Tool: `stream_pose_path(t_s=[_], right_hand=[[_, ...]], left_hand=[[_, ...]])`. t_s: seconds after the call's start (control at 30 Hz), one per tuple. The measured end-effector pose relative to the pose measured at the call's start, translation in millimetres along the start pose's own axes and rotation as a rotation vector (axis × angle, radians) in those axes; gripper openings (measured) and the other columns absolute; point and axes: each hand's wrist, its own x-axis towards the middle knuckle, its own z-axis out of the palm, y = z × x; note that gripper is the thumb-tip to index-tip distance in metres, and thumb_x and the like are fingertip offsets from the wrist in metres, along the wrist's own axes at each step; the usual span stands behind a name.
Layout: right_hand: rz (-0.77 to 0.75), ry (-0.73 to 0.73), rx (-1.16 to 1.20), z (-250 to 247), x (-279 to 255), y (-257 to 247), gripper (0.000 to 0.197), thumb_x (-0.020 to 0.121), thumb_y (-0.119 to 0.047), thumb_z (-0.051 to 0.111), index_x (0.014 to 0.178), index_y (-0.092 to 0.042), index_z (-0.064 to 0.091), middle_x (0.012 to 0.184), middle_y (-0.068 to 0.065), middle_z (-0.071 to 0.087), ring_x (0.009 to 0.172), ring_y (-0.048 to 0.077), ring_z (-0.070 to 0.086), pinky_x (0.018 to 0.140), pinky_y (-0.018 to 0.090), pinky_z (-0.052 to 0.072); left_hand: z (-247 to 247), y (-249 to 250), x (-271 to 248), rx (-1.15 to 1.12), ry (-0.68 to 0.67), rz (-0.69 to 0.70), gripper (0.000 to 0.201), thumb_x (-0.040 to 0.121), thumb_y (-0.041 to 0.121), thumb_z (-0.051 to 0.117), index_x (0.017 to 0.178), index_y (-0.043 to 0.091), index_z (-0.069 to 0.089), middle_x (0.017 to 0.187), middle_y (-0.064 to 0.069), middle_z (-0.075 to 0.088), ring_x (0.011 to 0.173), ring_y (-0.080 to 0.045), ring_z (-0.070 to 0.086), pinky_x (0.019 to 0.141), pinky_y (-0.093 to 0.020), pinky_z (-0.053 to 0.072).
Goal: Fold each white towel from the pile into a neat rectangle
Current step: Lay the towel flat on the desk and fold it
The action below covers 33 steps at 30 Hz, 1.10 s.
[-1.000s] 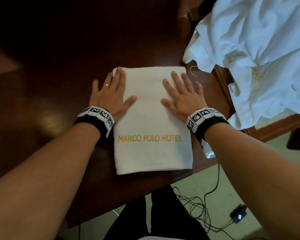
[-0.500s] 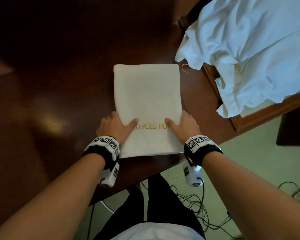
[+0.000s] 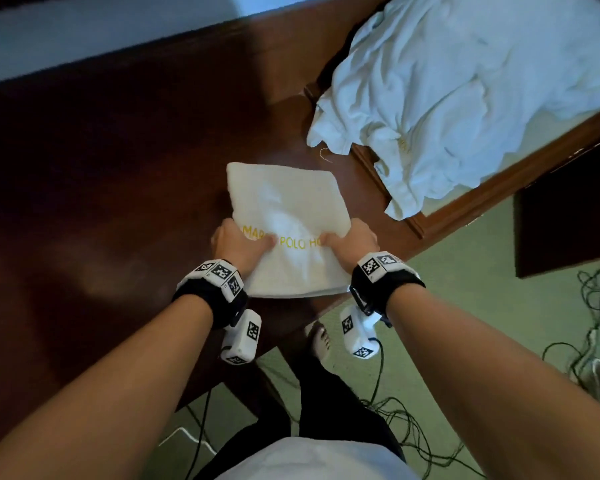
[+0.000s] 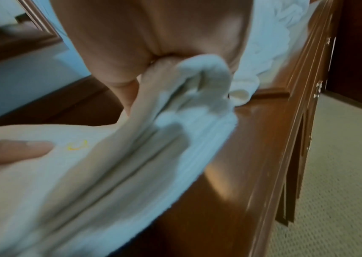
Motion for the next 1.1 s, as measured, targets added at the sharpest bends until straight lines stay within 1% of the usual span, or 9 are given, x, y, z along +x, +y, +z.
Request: stream_pose_path(t_s=[0.17,0.27,0.47,0.63,0.73,0.8,0.9,0.97,1.1], right_hand=[[-0.035,0.050,0.006,-61.8,-8.6,-14.9,0.058,0.078,-0.054,0.067,0.120,-0.015,0.055,0.116,0.007,0.062,0.099,0.030,0.061,0.085,0.041,0.053],[-0.076,0.137,0.059,-107.7,-12.5,-20.7,0.059,0.079,-0.052,0.069,0.124,-0.015,0.054,0.120,0.006,0.060,0.106,0.029,0.059,0.087,0.037,0.049],[-0.148,0.317,0.175,-205.3,-9.8,-4.6,0.048,0.084,-0.048,0.069,0.117,-0.015,0.056,0.115,0.005,0.062,0.109,0.028,0.059,0.084,0.031,0.044],[-0.154,0.472,0.269,-299.8,4.3,41.6,0.037,0.083,-0.041,0.072,0.108,-0.016,0.061,0.113,0.007,0.067,0.108,0.028,0.062,0.080,0.027,0.042],[-0.141,0.534,0.293,-356.9,18.1,81.1,0.032,0.080,-0.044,0.074,0.095,-0.020,0.059,0.111,0.010,0.070,0.108,0.030,0.063,0.086,0.033,0.048],[-0.127,0.578,0.310,-395.1,28.2,109.9,0.040,0.079,-0.047,0.075,0.100,-0.015,0.061,0.109,0.010,0.069,0.106,0.030,0.063,0.087,0.036,0.050],[-0.115,0.634,0.332,-450.0,42.8,150.6,0.040,0.077,-0.048,0.077,0.096,-0.017,0.061,0.103,0.008,0.070,0.101,0.029,0.065,0.086,0.041,0.053],[-0.088,0.658,0.340,-484.9,54.2,174.6,0.038,0.078,-0.045,0.077,0.096,-0.016,0.060,0.102,0.008,0.069,0.100,0.029,0.064,0.081,0.037,0.052],[-0.032,0.735,0.343,-544.4,78.8,213.0,0.041,0.080,-0.042,0.076,0.101,-0.011,0.058,0.096,0.003,0.063,0.099,0.030,0.062,0.071,0.028,0.039]], left_hand=[[-19.7,62.6,-16.0,-0.004,-0.024,0.181,0.065,0.072,0.053,0.081,0.114,0.010,0.056,0.115,-0.006,0.063,0.106,-0.029,0.061,0.087,-0.040,0.053],[-22.6,108.4,-25.2,-0.052,-0.031,0.307,0.055,0.074,0.050,0.080,0.107,0.013,0.057,0.109,-0.002,0.064,0.100,-0.024,0.061,0.081,-0.034,0.051],[0.9,207.0,-41.1,-0.111,-0.069,0.530,0.050,0.077,0.049,0.077,0.106,0.012,0.059,0.113,-0.008,0.066,0.107,-0.028,0.061,0.083,-0.031,0.046],[64.2,305.9,-63.3,-0.179,-0.138,0.621,0.059,0.064,0.062,0.068,0.103,0.018,0.065,0.100,-0.001,0.071,0.095,-0.026,0.065,0.087,-0.040,0.055],[115.0,363.8,-80.3,-0.221,-0.164,0.671,0.046,0.069,0.053,0.075,0.097,0.018,0.066,0.093,0.003,0.071,0.089,-0.021,0.067,0.081,-0.034,0.054],[148.9,402.3,-94.0,-0.206,-0.193,0.698,0.037,0.076,0.044,0.077,0.098,0.018,0.064,0.094,0.003,0.070,0.089,-0.020,0.064,0.075,-0.029,0.046],[199.1,456.0,-109.2,-0.207,-0.264,0.746,0.043,0.072,0.048,0.076,0.102,0.018,0.067,0.094,0.004,0.072,0.088,-0.017,0.066,0.077,-0.030,0.051],[232.4,491.0,-116.6,-0.206,-0.300,0.777,0.053,0.063,0.055,0.072,0.099,0.018,0.069,0.092,0.005,0.074,0.087,-0.016,0.070,0.079,-0.034,0.056],[290.6,553.3,-129.8,-0.192,-0.335,0.828,0.052,0.061,0.055,0.069,0.095,0.016,0.067,0.093,0.002,0.073,0.091,-0.021,0.068,0.080,-0.035,0.053]])
